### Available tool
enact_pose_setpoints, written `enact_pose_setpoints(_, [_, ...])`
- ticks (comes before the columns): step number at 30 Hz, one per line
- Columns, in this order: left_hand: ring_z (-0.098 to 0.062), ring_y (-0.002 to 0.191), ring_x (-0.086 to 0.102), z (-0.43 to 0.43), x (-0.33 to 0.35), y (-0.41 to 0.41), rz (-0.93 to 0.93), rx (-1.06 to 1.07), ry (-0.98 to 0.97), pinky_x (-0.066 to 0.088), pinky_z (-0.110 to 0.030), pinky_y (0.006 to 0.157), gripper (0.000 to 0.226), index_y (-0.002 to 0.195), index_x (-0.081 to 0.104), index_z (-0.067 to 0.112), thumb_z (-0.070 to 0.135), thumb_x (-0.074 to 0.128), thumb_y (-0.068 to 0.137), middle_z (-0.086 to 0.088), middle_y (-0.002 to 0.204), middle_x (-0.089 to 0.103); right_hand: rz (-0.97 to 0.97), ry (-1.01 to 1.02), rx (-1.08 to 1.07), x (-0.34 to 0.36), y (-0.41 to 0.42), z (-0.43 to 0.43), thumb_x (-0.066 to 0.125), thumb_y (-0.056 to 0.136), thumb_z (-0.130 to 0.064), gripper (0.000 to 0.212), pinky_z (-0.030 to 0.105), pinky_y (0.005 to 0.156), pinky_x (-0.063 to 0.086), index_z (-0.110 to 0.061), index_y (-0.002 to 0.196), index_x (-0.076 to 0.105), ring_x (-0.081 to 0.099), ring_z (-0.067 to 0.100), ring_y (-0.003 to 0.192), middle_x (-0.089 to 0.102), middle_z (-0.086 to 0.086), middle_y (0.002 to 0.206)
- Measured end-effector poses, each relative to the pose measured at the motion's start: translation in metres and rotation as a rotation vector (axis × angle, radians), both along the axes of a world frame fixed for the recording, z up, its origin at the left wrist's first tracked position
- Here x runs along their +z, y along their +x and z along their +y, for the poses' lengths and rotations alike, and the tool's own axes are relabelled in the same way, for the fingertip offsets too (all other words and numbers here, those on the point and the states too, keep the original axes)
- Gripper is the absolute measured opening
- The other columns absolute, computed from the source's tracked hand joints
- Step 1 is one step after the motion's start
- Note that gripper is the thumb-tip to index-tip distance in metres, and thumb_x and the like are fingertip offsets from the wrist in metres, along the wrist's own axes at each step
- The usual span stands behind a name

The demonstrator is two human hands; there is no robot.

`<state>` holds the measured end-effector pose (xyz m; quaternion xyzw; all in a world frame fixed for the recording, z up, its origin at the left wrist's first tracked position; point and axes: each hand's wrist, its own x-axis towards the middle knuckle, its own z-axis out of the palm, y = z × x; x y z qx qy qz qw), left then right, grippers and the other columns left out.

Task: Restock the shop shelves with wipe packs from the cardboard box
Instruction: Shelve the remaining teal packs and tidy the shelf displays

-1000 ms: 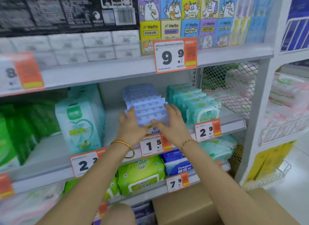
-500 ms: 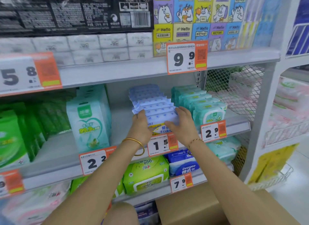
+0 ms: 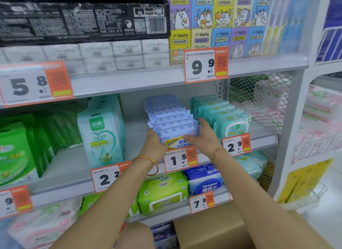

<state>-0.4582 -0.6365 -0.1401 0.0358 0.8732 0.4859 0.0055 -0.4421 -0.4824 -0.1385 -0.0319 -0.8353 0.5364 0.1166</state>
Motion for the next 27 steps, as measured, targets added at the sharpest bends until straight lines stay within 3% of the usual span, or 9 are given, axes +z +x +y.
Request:
enact_pose_setpoints(5, [-0.02, 0.084, 0.054, -0.001, 0.004, 0.0, -0.039, 0.045, 0.046, 0.039, -0.022, 0.055, 0.038, 0.122, 0.034, 0.002, -0.007, 0.045, 0.087, -0.007, 0.096, 0.049, -0.009, -0.05, 0.011, 0.001, -0.002, 0.001, 0.066, 0.084, -0.006, 0.08, 0.022, 0.098, 0.031, -0.007, 0.147, 0.016, 0.031, 0.022, 0.137, 0.029, 0.007, 0.151])
enact_pose_setpoints(7, [-0.015, 0.067, 0.046, -0.002, 0.013, -0.005, -0.023, 0.147, 0.157, 0.034, -0.022, 0.049, 0.024, 0.108, 0.038, 0.004, -0.006, 0.044, 0.086, -0.01, 0.093, 0.045, 0.024, -0.069, -0.024, 0.003, -0.003, 0.0, 0.063, 0.084, -0.003, 0.081, 0.021, 0.099, 0.028, -0.009, 0.148, 0.014, 0.026, 0.022, 0.14, 0.023, 0.006, 0.154])
enact_pose_setpoints(9, [-0.014, 0.06, 0.038, -0.004, 0.022, -0.017, 0.005, 0.229, 0.267, 0.032, -0.013, 0.039, 0.023, 0.11, 0.044, -0.003, -0.005, 0.041, 0.088, -0.011, 0.091, 0.048, 0.112, -0.007, -0.071, 0.007, -0.004, -0.002, 0.059, 0.085, -0.007, 0.072, 0.027, 0.105, 0.028, -0.007, 0.146, 0.022, 0.029, 0.024, 0.139, 0.027, 0.008, 0.151])
enact_pose_setpoints(12, [-0.012, 0.098, 0.05, -0.002, 0.031, -0.032, -0.032, 0.183, 0.298, 0.03, -0.006, 0.04, 0.042, 0.133, 0.037, -0.012, 0.001, 0.033, 0.093, -0.024, 0.128, 0.053, 0.165, 0.369, -0.046, 0.015, -0.008, -0.008, 0.05, 0.092, -0.02, 0.054, 0.033, 0.113, 0.022, -0.007, 0.142, 0.035, 0.026, 0.024, 0.14, 0.032, 0.01, 0.151])
enact_pose_setpoints(15, [-0.014, 0.072, 0.048, -0.001, 0.027, -0.038, -0.122, 0.111, 0.348, 0.035, -0.02, 0.056, 0.026, 0.103, 0.056, 0.01, 0.017, 0.033, 0.093, -0.004, 0.095, 0.057, 0.122, 0.73, -0.02, 0.01, -0.017, -0.016, 0.035, 0.098, -0.035, 0.049, 0.038, 0.12, 0.01, -0.015, 0.143, 0.036, 0.016, 0.019, 0.145, 0.027, 0.003, 0.155])
enact_pose_setpoints(18, [-0.021, 0.077, 0.046, -0.006, 0.019, -0.05, -0.066, 0.103, 0.185, 0.038, -0.028, 0.066, 0.02, 0.088, 0.05, 0.019, 0.029, 0.033, 0.086, -0.005, 0.085, 0.051, 0.11, 0.813, -0.026, -0.003, -0.02, -0.021, 0.027, 0.1, -0.036, 0.048, 0.039, 0.12, 0.007, -0.017, 0.144, 0.034, 0.016, 0.017, 0.145, 0.026, 0.001, 0.155])
enact_pose_setpoints(21, [-0.03, 0.091, 0.057, -0.007, 0.021, -0.056, 0.006, 0.055, 0.044, 0.047, -0.043, 0.091, 0.033, 0.092, 0.055, 0.012, 0.033, 0.033, 0.081, -0.012, 0.1, 0.06, 0.127, 0.802, -0.04, -0.009, -0.02, -0.02, 0.025, 0.1, -0.038, 0.05, 0.038, 0.119, 0.004, -0.017, 0.145, 0.032, 0.015, 0.016, 0.146, 0.025, 0.001, 0.156])
enact_pose_setpoints(24, [-0.037, 0.119, 0.046, 0.004, 0.037, -0.043, 0.117, -0.034, -0.161, 0.037, -0.047, 0.103, 0.025, 0.099, 0.052, -0.003, 0.011, 0.031, 0.094, -0.027, 0.125, 0.048, 0.187, 0.772, -0.069, -0.011, -0.018, -0.021, 0.007, 0.091, -0.052, 0.069, 0.039, 0.119, 0.004, -0.016, 0.145, 0.033, 0.016, 0.017, 0.146, 0.025, 0.001, 0.156])
enact_pose_setpoints(27, [-0.035, 0.132, 0.035, 0.013, 0.037, -0.045, 0.093, -0.127, -0.377, 0.028, -0.042, 0.107, 0.03, 0.105, 0.048, -0.003, 0.012, 0.023, 0.099, -0.027, 0.134, 0.041, 0.174, 0.751, -0.077, -0.015, -0.015, -0.019, 0.008, 0.086, -0.047, 0.071, 0.038, 0.119, 0.004, -0.016, 0.145, 0.032, 0.015, 0.015, 0.146, 0.024, 0.0, 0.156])
